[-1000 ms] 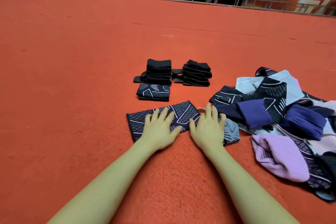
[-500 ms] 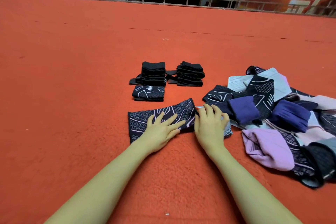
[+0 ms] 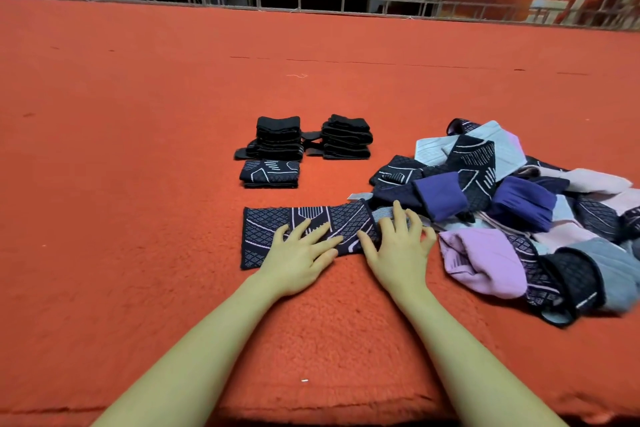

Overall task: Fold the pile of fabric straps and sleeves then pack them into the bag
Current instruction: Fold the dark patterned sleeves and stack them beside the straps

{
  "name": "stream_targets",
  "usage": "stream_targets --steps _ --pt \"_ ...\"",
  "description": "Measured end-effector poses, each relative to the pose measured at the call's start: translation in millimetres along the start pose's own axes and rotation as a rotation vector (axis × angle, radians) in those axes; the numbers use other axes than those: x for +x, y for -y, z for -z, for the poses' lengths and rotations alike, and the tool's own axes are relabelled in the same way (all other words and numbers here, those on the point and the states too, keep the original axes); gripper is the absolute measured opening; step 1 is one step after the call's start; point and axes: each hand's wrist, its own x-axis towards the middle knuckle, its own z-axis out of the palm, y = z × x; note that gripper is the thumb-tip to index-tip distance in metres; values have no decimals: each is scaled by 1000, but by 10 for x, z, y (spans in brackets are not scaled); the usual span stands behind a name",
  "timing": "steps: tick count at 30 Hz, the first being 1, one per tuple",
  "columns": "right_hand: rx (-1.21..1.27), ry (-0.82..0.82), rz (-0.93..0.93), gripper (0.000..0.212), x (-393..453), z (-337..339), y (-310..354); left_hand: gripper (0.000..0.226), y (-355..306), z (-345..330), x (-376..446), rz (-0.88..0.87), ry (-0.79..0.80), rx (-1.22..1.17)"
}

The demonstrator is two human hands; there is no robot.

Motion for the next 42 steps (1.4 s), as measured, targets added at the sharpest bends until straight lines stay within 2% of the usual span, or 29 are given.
stream_targets --steps 5,8,10,13,16,21,24,28,30,32,35,38,40,42 --pt "85 16 51 37 18 -83 -24 45 -41 -35 -11 40 -56 11" --pt "161 -39 69 27 20 -67 -9 49 -43 -60 -15 117 -93 39" --pt "210 -85 54 29 21 -30 49 51 -48 -70 -30 182 -100 52" --pt "281 -146 52 26 35 38 186 52 -47 -64 -40 224 -84 43" --pt "299 -149 140 22 65 63 319 51 11 -15 1 221 -42 8" --pt "437 -3 295 22 146 53 474 50 321 68 28 296 -95 69" --pt "375 127 390 27 150 10 587 50 403 34 -46 377 -162 152" --pt "343 299 489 36 104 -79 679 47 396 -97 -113 460 -435 172" --pt "382 349 488 36 109 -75 690 42 411 -141 -127 507 -497 185" --pt "412 379 485 37 98 -89 706 45 394 -127 -145 548 -509 197" --pt "418 435 487 52 78 -79 732 42 380 -133 -155 597 -494 219" --pt "499 513 413 39 127 -35 672 49 381 -188 -177 654 -493 213" --pt "445 482 410 33 135 -32 638 51 384 -212 -202 691 -480 169" --pt "299 486 403 53 105 -46 644 46 405 -220 -226 697 -483 106"
